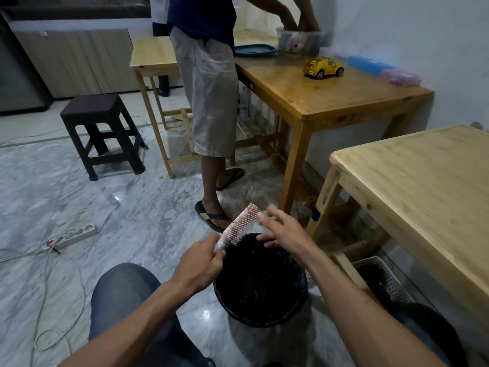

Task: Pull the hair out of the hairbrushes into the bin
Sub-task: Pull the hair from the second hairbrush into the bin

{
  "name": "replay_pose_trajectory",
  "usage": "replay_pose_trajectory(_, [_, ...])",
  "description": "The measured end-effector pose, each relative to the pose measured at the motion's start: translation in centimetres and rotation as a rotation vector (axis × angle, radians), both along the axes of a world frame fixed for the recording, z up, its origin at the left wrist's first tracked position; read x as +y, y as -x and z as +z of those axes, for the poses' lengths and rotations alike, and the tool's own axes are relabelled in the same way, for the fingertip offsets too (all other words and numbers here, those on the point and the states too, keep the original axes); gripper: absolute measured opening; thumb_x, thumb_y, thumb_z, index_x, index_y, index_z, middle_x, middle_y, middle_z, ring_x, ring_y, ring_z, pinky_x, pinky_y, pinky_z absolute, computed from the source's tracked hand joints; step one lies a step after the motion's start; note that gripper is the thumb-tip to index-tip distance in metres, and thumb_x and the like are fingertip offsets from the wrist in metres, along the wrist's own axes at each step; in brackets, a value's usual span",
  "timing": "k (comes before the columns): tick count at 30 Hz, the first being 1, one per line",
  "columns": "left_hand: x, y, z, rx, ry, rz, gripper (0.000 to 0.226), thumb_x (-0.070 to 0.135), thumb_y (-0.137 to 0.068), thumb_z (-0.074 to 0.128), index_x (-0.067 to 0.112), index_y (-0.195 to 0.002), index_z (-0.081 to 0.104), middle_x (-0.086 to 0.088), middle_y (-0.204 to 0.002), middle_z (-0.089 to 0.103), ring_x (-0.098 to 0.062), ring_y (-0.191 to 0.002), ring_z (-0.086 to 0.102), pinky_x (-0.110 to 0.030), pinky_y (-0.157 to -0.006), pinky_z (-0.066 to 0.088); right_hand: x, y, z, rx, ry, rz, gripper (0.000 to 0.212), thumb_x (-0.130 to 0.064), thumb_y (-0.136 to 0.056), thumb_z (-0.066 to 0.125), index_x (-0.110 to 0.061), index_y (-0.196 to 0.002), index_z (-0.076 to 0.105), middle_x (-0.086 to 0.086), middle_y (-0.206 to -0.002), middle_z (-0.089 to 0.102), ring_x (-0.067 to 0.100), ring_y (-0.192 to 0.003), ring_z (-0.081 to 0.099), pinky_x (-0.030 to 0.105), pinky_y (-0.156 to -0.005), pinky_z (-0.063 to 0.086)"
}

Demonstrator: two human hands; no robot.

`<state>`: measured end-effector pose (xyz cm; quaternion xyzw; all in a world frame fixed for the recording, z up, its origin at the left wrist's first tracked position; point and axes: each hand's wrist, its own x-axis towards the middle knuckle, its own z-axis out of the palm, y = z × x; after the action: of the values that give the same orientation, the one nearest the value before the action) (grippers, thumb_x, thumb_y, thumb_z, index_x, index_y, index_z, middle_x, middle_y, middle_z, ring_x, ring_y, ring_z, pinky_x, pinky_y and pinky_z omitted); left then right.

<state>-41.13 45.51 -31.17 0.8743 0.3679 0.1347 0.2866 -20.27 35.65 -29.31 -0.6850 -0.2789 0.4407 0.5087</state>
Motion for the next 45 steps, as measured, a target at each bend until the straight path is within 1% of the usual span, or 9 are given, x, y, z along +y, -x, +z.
replay_pose_trajectory(7, [0.1, 0.0, -0.1, 0.0, -0.014, 0.012, 0.004, 0.022, -0.095, 0.054, 0.023, -0.099, 0.054, 0.005, -0.06, 0.053, -0.014, -0.051, 0.047, -0.033, -0.05, 0.033, -0.4, -0.3, -1.3, 0.011, 0.004, -0.186, 0.01, -0.011, -0.092, 0.074, -0.002, -0.092, 0.078, 0.011, -0.081, 0.074, 0.009, -0.063, 0.064, 0.019, -0.061, 0.056])
replay_pose_trajectory(11, [0.3, -0.2, 0.1, -0.012, 0.021, 0.038, 0.006, 0.022, -0.095, 0.055, 0.02, -0.101, 0.055, 0.004, -0.06, 0.055, -0.017, -0.052, 0.049, -0.033, -0.051, 0.035, -1.3, -0.6, -1.5, -0.002, 0.024, -0.282, 0.015, -0.011, -0.096, 0.068, -0.005, -0.107, 0.077, 0.008, -0.094, 0.077, 0.013, -0.075, 0.068, 0.021, -0.068, 0.058])
replay_pose_trajectory(15, [-0.4, -1.1, 0.6, -0.036, 0.014, -0.027, 0.009, 0.023, -0.094, 0.056, 0.018, -0.101, 0.057, 0.003, -0.063, 0.055, -0.017, -0.056, 0.051, -0.036, -0.054, 0.037, -1.0, 0.5, -2.4, 0.033, 0.007, 0.059, 0.059, -0.013, -0.087, 0.078, -0.023, -0.141, 0.056, -0.007, -0.132, 0.064, 0.017, -0.093, 0.075, 0.025, -0.067, 0.059])
replay_pose_trajectory(20, [-0.4, -1.6, 0.9, -0.038, 0.0, 0.002, 0.011, 0.023, -0.094, 0.056, 0.019, -0.104, 0.057, 0.005, -0.064, 0.055, -0.014, -0.057, 0.051, -0.033, -0.051, 0.034, -0.4, 1.3, -2.1, 0.052, -0.066, 0.068, 0.012, -0.007, -0.092, 0.073, -0.007, -0.103, 0.076, 0.005, -0.084, 0.077, 0.012, -0.069, 0.068, 0.021, -0.063, 0.055])
replay_pose_trajectory(23, [0.2, -0.8, 0.4, 0.005, 0.01, 0.038, 0.009, 0.024, -0.096, 0.054, 0.019, -0.103, 0.055, 0.004, -0.063, 0.056, -0.015, -0.054, 0.05, -0.032, -0.049, 0.033, -1.0, 0.4, -1.8, 0.062, -0.16, -0.103, 0.01, -0.003, -0.094, 0.069, -0.007, -0.095, 0.077, 0.005, -0.076, 0.076, 0.012, -0.065, 0.065, 0.02, -0.062, 0.056])
replay_pose_trajectory(28, [0.3, 0.0, -0.4, 0.039, -0.008, 0.063, 0.008, 0.024, -0.095, 0.052, 0.02, -0.101, 0.055, 0.001, -0.063, 0.059, -0.018, -0.055, 0.054, -0.034, -0.052, 0.037, -1.6, -1.2, -0.9, 0.228, -0.243, -0.415, 0.015, -0.002, -0.095, 0.065, -0.002, -0.106, 0.076, 0.011, -0.086, 0.076, 0.015, -0.071, 0.068, 0.028, -0.074, 0.06])
replay_pose_trajectory(34, [-0.2, -0.4, -0.3, 0.041, -0.026, -0.009, 0.005, 0.026, -0.095, 0.053, 0.024, -0.1, 0.053, 0.003, -0.065, 0.056, -0.013, -0.056, 0.051, -0.032, -0.05, 0.032, -1.7, -0.3, -1.7, -0.022, -0.006, -0.09, 0.039, -0.013, -0.098, 0.063, -0.022, -0.135, 0.063, 0.0, -0.125, 0.067, 0.018, -0.101, 0.073, 0.026, -0.075, 0.061])
replay_pose_trajectory(38, [-0.4, -0.4, -0.1, 0.055, -0.036, -0.086, 0.005, 0.026, -0.093, 0.054, 0.025, -0.096, 0.05, 0.005, -0.064, 0.053, -0.013, -0.057, 0.049, -0.032, -0.05, 0.03, -0.7, 0.0, -0.8, -0.038, -0.103, -0.202, 0.03, -0.034, -0.094, 0.072, -0.027, -0.122, 0.067, -0.003, -0.11, 0.073, 0.017, -0.091, 0.075, 0.024, -0.069, 0.061])
replay_pose_trajectory(45, [-0.1, 0.5, -0.5, 0.065, 0.0, -0.071, 0.005, 0.026, -0.093, 0.054, 0.024, -0.094, 0.05, 0.004, -0.063, 0.054, -0.015, -0.057, 0.049, -0.034, -0.053, 0.033, -0.2, -0.8, 0.1, -0.007, -0.161, -0.442, 0.013, -0.022, -0.092, 0.075, -0.01, -0.091, 0.078, 0.003, -0.065, 0.068, 0.01, -0.057, 0.059, 0.025, -0.06, 0.053])
